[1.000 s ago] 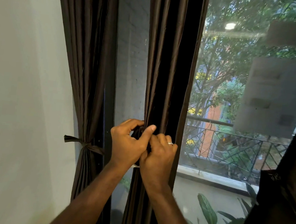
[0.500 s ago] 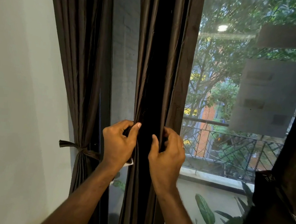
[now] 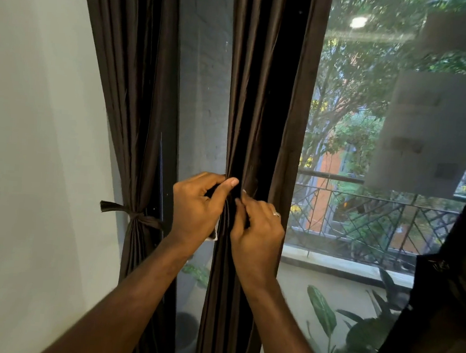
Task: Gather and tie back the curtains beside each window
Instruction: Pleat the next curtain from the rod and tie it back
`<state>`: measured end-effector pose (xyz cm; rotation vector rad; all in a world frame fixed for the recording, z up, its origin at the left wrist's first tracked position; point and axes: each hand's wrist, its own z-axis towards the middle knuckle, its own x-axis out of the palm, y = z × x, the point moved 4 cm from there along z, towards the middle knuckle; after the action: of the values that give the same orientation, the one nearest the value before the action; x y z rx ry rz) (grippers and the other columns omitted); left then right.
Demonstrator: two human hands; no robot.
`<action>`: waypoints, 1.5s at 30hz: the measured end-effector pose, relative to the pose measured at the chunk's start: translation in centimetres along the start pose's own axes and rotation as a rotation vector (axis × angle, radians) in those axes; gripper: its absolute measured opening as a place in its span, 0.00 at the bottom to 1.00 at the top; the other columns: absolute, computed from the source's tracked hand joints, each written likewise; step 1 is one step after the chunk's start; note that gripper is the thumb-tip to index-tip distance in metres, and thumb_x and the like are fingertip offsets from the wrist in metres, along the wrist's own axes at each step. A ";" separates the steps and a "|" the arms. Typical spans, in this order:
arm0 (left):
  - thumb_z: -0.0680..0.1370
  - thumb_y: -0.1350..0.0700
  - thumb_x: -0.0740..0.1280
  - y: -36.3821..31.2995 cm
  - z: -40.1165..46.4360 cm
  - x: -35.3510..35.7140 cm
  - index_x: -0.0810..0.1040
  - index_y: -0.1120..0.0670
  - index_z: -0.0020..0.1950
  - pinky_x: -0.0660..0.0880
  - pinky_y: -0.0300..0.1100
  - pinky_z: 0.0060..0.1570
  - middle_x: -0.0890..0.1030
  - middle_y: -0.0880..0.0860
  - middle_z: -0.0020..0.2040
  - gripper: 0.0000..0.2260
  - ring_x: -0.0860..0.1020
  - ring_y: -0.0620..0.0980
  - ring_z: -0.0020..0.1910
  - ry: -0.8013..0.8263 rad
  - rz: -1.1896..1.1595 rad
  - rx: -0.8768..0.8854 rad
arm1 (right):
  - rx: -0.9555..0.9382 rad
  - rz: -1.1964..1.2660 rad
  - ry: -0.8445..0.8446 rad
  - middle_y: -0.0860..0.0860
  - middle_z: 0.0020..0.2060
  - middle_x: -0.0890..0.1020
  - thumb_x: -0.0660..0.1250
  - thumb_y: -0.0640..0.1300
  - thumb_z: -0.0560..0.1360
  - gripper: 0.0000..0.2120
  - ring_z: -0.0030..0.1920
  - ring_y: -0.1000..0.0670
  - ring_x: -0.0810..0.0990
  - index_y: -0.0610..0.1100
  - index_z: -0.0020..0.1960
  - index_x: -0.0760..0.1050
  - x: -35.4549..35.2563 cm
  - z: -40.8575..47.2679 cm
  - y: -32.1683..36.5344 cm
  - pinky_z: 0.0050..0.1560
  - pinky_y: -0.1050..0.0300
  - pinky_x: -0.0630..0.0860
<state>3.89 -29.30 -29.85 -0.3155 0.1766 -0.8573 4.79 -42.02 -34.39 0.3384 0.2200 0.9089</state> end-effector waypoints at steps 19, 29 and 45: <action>0.78 0.56 0.73 1.0 0.4 0.4 0.83 0.62 0.40 0.74 0.54 0.32 0.81 0.54 0.32 0.11 0.79 0.53 0.31 0.044 0.047 0.016 | 0.172 0.095 -0.051 0.47 0.54 0.75 0.76 0.44 0.75 0.15 0.54 0.48 0.76 0.41 0.58 0.77 -2.3 0.7 -0.4 0.55 0.57 0.75; 0.80 0.55 0.72 2.3 0.5 0.2 0.82 0.61 0.39 0.75 0.55 0.34 0.80 0.54 0.32 0.13 0.79 0.53 0.32 0.062 0.059 0.004 | 0.184 0.071 -0.112 0.49 0.42 0.83 0.70 0.38 0.79 0.05 0.41 0.51 0.80 0.38 0.52 0.84 -2.8 0.7 -2.4 0.44 0.56 0.78; 0.80 0.57 0.70 0.7 0.1 0.8 0.84 0.61 0.40 0.77 0.56 0.35 0.82 0.52 0.34 0.11 0.80 0.52 0.33 0.091 -0.105 -0.080 | -0.031 0.051 0.043 0.46 0.35 0.77 0.68 0.34 0.78 0.05 0.36 0.45 0.75 0.38 0.46 0.82 0.0 0.2 1.4 0.38 0.48 0.73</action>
<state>4.89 -29.47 -30.04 -0.3634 0.2808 -0.9711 3.84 -41.28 -33.64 0.2973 0.2377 0.9697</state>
